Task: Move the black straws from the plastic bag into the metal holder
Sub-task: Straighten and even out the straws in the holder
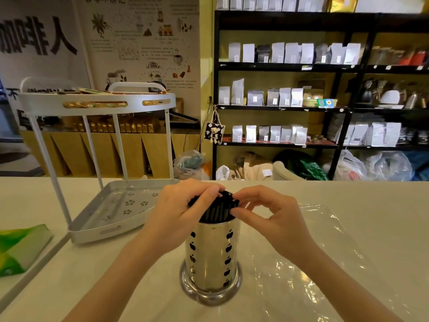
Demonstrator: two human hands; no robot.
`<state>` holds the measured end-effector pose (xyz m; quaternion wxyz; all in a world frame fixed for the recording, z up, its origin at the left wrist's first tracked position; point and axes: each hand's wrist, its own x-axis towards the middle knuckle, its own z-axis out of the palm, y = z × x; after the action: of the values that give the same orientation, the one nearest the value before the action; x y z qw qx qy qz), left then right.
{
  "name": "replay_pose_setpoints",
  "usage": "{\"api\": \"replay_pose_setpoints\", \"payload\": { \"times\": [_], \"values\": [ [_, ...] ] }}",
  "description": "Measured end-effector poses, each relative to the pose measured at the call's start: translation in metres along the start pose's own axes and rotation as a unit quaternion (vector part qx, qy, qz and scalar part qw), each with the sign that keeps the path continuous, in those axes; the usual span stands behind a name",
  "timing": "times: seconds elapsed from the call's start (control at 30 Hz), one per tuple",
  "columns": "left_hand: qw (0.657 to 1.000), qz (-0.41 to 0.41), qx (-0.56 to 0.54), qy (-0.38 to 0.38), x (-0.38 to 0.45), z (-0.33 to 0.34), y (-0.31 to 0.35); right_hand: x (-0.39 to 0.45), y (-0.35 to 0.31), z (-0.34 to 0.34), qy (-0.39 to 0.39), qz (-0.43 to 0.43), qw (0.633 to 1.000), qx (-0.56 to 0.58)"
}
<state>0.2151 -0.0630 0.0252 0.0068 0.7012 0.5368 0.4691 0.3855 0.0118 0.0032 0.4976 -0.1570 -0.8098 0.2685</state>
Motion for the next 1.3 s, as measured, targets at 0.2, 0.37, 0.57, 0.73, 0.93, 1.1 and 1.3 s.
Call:
{"api": "replay_pose_setpoints", "payload": {
  "times": [0.2, 0.37, 0.57, 0.73, 0.93, 1.1, 1.3],
  "values": [
    [0.998, -0.015, -0.026, -0.061, 0.005, -0.006, 0.003, 0.012, -0.008, -0.009, -0.01, 0.015, 0.999, 0.031],
    [0.995, -0.022, -0.007, -0.098, 0.018, -0.01, 0.01, 0.044, -0.039, -0.026, 0.003, -0.037, 0.998, 0.048],
    [0.993, -0.022, -0.023, -0.114, 0.03, -0.012, 0.026, 0.084, -0.082, -0.057, 0.1, -0.118, 0.986, 0.069],
    [0.995, -0.002, -0.102, 0.003, 0.033, -0.019, 0.03, 0.096, -0.09, -0.074, 0.232, -0.141, 0.957, 0.104],
    [0.964, -0.012, -0.197, 0.176, 0.038, -0.052, 0.025, 0.072, -0.046, -0.06, 0.257, 0.028, 0.948, 0.184],
    [0.924, -0.026, -0.238, 0.298, 0.047, -0.067, 0.026, 0.04, -0.011, -0.01, 0.121, 0.108, 0.978, 0.134],
    [0.95, 0.0, -0.194, 0.244, 0.038, -0.058, 0.031, 0.019, -0.002, 0.013, 0.003, 0.145, 0.984, 0.105]
  ]
}}
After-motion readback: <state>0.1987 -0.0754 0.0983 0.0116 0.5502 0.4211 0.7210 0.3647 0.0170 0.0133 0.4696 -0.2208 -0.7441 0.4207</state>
